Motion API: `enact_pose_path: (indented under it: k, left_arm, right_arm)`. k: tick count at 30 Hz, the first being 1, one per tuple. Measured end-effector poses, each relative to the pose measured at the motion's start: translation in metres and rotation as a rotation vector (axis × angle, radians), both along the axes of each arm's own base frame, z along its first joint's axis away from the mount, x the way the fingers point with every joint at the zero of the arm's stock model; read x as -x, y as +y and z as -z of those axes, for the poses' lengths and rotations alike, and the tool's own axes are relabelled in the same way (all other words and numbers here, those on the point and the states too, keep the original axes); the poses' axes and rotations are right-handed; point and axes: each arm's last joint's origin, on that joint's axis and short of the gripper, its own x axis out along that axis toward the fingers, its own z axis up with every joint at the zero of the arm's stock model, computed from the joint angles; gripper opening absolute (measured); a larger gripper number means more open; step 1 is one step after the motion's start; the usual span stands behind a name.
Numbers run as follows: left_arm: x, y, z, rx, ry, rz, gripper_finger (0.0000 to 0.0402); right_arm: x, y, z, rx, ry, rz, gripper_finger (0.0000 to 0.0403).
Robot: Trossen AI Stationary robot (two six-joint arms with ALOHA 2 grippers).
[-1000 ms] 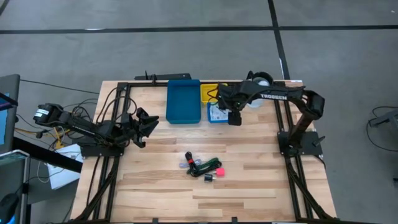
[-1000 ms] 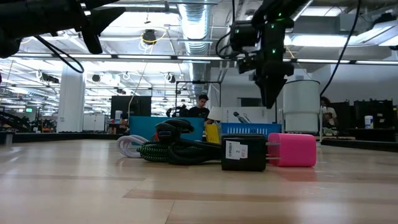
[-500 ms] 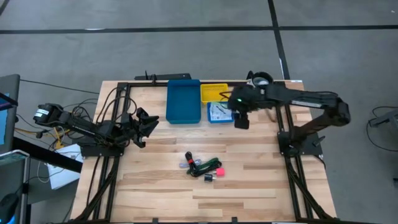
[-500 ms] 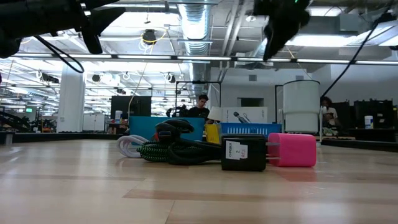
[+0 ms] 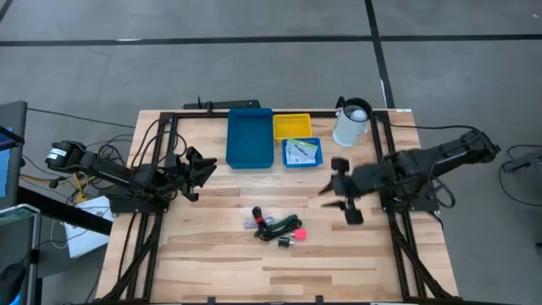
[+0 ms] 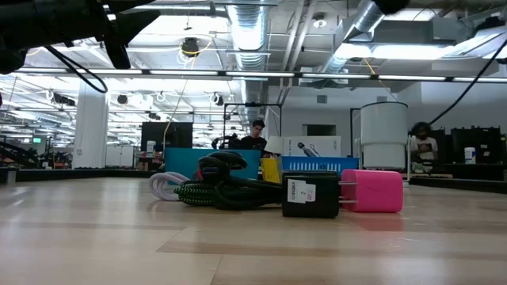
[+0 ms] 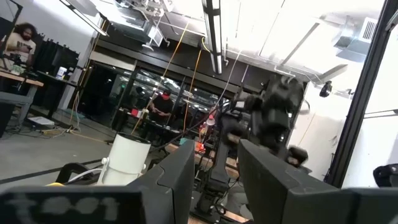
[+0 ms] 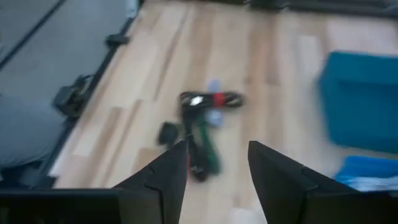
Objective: Pick and place items into bin
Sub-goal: Put the pink charger adapter into the yellow bin
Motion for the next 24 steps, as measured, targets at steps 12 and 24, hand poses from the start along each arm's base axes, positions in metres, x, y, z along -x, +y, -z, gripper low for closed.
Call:
enact_pose_path:
  k: [12,24]
  left_arm:
    - [0.0,0.0,0.0,0.0,0.0,0.0,0.0112]
    - [0.0,0.0,0.0,-0.001,0.006,0.0,0.0112]
  right_arm:
    - [-0.022,0.045,0.08,-0.035,0.122,-0.029,0.0157]
    - [-0.049,0.054,0.135,0.028,0.296,0.017,0.0201]
